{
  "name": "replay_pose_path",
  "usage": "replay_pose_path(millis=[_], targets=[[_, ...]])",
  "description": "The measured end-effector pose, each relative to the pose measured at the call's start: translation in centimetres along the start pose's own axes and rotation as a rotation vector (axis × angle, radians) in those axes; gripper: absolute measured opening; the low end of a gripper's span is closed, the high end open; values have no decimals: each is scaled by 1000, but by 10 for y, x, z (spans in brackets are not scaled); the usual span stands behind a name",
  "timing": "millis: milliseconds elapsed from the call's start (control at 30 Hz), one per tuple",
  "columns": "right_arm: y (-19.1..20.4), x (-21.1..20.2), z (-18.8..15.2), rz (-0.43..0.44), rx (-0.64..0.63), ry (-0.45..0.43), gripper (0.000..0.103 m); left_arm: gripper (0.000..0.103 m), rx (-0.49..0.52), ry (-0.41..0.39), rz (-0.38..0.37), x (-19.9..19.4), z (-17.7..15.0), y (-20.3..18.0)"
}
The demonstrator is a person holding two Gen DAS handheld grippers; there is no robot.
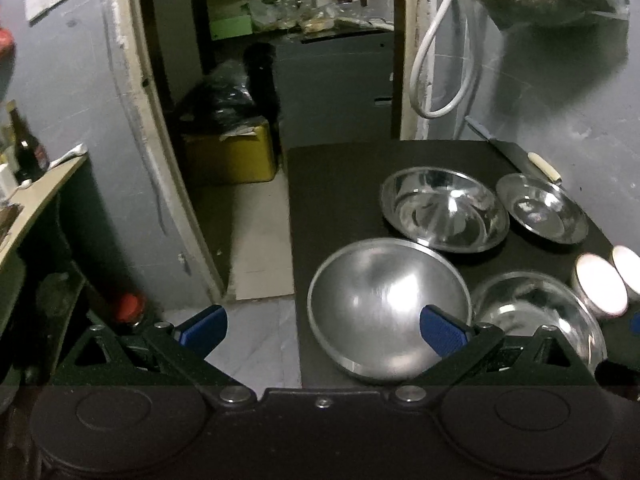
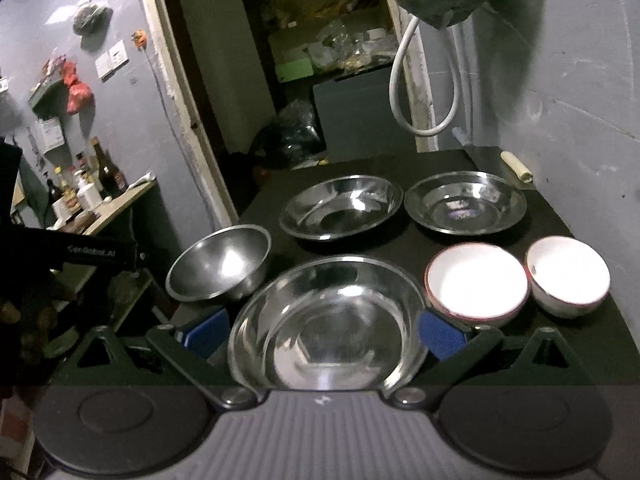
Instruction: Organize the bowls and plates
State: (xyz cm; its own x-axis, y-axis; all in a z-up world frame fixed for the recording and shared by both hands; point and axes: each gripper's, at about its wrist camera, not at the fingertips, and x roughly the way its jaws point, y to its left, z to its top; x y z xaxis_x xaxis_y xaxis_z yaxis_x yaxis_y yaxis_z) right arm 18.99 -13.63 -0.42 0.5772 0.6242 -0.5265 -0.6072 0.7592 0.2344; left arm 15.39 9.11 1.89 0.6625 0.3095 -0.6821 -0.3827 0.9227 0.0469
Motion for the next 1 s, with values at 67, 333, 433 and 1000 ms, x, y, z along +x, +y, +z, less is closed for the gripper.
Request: replay_pose_path(millis=[67,333,433,1000], targets=[[-1,11,9,-5,9,-6,103,102,-6,-4,-39,14,16,2],[-14,65,50,-47,48,0,103,102,32,3,-155,83,82,-4],[-21,87,62,-65,86,19,103,102,57,39,-195,118,99,-11],[-45,166,78,4,296,138,79,90,35,237,-294,205,118,-22]])
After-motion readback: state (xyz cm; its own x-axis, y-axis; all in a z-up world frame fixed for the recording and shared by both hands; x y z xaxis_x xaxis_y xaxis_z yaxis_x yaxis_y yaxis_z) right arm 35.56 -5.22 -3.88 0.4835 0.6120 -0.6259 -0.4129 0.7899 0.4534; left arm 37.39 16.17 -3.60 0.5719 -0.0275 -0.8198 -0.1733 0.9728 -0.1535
